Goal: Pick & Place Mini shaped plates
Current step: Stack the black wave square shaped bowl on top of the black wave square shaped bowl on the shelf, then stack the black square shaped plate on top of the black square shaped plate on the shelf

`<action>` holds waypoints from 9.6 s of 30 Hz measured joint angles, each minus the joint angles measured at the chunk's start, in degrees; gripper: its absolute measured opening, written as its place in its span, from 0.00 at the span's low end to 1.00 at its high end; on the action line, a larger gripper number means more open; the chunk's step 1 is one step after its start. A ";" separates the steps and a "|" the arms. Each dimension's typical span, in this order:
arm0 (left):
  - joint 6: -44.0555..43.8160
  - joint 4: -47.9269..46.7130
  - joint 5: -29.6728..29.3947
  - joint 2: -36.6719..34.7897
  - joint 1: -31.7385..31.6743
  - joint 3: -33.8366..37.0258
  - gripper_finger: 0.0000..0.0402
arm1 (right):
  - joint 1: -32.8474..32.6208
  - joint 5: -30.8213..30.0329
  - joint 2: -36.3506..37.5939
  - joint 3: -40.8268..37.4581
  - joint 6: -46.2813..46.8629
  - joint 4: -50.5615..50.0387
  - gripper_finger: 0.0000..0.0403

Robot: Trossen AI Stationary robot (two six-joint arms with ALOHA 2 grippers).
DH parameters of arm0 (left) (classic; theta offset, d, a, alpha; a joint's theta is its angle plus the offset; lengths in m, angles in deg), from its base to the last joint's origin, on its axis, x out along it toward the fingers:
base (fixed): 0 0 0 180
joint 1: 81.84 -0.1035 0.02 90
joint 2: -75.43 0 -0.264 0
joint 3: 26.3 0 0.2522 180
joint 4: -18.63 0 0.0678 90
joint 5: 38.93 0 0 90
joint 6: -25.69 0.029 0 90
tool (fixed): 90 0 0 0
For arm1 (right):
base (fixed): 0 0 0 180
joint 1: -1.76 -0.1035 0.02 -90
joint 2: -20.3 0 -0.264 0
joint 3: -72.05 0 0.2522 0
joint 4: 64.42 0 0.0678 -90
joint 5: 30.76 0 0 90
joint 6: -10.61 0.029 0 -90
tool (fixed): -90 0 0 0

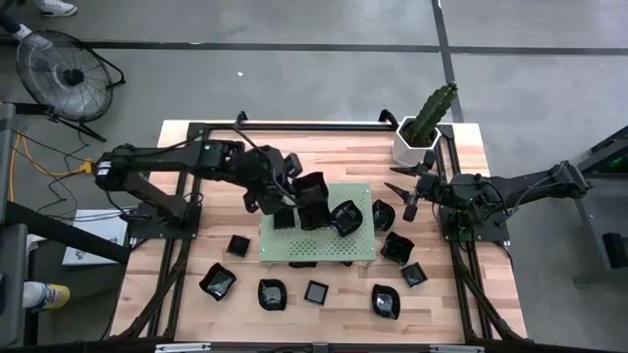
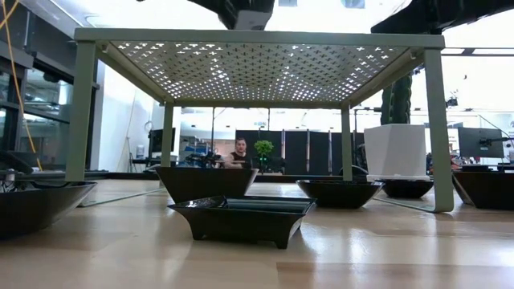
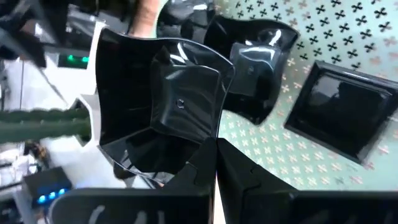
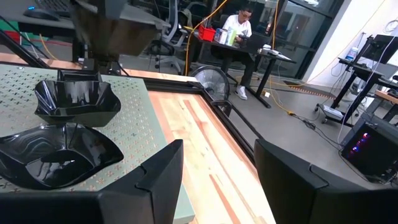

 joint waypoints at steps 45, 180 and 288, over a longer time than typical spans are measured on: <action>2.03 2.03 -6.85 7.04 7.89 2.67 0.00 | -0.02 0.00 -0.01 0.00 0.02 -0.02 0.48; -73.35 -13.63 -9.58 -15.57 8.74 34.06 0.33 | -0.01 0.00 0.01 0.00 0.02 -0.02 0.48; -140.67 7.92 7.71 -5.43 18.00 53.11 0.12 | -0.02 0.00 0.01 -0.02 0.01 -0.02 0.48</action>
